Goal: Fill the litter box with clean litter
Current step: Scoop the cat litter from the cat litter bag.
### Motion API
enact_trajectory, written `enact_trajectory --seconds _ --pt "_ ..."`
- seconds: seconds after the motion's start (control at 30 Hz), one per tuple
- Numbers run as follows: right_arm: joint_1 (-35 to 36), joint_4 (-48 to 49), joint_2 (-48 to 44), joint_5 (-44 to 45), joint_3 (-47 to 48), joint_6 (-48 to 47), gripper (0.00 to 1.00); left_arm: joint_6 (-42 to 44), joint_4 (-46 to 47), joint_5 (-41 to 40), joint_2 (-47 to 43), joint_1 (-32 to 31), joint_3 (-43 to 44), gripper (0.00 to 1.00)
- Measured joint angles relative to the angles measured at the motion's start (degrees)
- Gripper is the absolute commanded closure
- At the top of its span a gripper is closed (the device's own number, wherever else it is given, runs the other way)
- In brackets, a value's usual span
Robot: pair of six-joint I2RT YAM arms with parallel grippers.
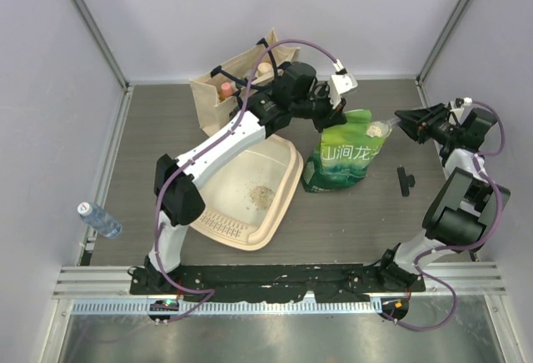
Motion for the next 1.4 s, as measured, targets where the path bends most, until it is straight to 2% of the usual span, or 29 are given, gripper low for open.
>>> enact_trajectory --seconds 0.7,1.4 --pt "-0.79 0.31 -0.96 0.83 3.69 1.33 0.99 -0.22 1.81 0.0 -0.5 0.04 -0.72 1.0" --pt "-2.6 2.91 -1.29 -0.31 3.06 2.69 0.99 -0.26 2.34 0.42 -0.68 0.04 -1.18 1.0"
